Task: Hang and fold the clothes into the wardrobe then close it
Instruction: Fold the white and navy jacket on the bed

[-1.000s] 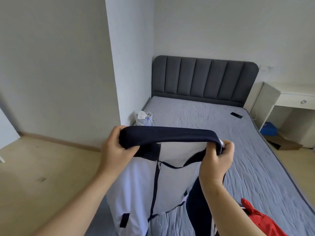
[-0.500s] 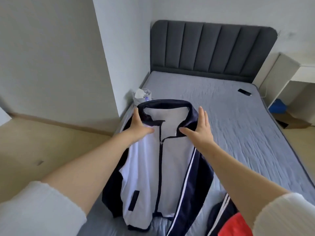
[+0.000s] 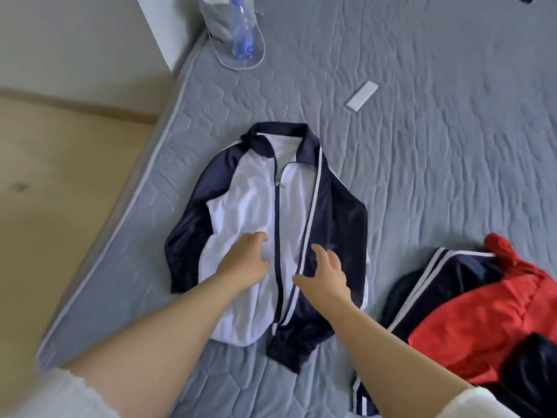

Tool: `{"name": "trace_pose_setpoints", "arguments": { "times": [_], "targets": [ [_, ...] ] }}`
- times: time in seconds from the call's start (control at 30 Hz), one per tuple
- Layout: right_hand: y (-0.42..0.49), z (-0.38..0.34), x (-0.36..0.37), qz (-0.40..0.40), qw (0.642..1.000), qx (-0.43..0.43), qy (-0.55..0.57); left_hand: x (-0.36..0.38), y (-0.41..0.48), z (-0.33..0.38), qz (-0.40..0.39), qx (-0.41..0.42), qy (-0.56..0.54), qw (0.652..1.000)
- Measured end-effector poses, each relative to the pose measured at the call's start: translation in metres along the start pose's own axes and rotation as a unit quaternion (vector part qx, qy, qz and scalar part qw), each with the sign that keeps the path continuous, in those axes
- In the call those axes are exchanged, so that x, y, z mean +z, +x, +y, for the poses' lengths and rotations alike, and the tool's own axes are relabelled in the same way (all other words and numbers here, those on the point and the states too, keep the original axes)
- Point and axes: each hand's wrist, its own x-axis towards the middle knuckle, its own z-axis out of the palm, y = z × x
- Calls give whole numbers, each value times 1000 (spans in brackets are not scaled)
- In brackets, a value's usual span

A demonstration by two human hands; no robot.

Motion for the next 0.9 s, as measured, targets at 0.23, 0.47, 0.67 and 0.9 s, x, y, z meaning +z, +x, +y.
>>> {"name": "trace_pose_setpoints", "arguments": {
  "times": [0.23, 0.47, 0.67, 0.9],
  "targets": [
    [39, 91, 84, -46, 975, 54, -213, 130, 15, -70, -163, 68, 153, 972],
    [77, 129, 63, 58, 983, -82, -153, 167, 22, -95, -67, 94, 341, 933],
    [74, 150, 5, 67, 983, -170, -34, 145, 26, -76, 44, -37, 147, 987],
    [86, 159, -46, 242, 711, 173, 637, 111, 49, -81, -16, -142, -31, 989]
  ]
}}
